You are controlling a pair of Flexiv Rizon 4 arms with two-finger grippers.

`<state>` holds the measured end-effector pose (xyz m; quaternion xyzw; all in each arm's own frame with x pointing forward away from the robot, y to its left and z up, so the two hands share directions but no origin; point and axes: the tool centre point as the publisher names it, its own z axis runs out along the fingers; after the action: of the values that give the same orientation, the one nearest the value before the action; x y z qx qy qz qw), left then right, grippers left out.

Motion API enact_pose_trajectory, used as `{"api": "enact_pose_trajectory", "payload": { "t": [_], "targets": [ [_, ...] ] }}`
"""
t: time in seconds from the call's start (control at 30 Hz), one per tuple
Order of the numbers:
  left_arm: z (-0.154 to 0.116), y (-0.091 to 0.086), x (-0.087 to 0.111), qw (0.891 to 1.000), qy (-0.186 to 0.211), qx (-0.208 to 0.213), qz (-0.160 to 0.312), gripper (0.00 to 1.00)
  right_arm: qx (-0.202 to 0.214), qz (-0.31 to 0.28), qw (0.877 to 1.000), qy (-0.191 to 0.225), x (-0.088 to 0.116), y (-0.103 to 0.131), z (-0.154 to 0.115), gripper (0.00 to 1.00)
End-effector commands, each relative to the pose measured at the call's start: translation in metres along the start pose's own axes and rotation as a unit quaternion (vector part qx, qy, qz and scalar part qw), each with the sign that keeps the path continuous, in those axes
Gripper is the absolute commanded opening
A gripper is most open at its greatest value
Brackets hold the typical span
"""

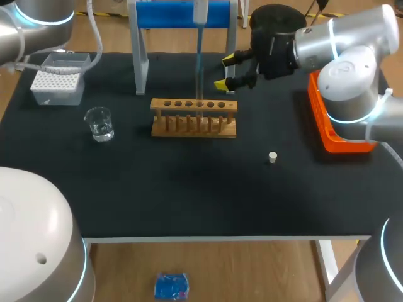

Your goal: Invert the test tube, pick up the pipette, mount the tip to pipette, aspirate from beaker and dispense into the tube, eject the tip, return the pipette, and cap with the stopper.

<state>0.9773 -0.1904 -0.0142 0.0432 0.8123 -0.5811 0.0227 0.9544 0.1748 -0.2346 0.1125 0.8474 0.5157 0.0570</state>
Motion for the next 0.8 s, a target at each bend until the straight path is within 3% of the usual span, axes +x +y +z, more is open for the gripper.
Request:
{"api": "enact_pose_trajectory", "payload": {
  "t": [0.03, 0.47, 0.8],
  "targets": [
    [-0.002, -0.011, 0.004, 1.0, -0.002, -0.008, 0.004, 0.0, -0.001, 0.0, 1.0, 0.0, 0.0, -0.001, 0.0, 1.0],
    [-0.024, -0.033, 0.027, 0.999, -0.018, -0.025, 0.02, 0.0, -0.001, 0.0, 1.0, 0.0, 0.0, -0.001, 0.0, 1.0],
    [-0.063, -0.003, 0.07, 0.999, -0.032, -0.027, 0.016, 0.0, -0.001, 0.0, 1.0, 0.0, 0.0, -0.001, 0.0, 1.0]
  ]
}}
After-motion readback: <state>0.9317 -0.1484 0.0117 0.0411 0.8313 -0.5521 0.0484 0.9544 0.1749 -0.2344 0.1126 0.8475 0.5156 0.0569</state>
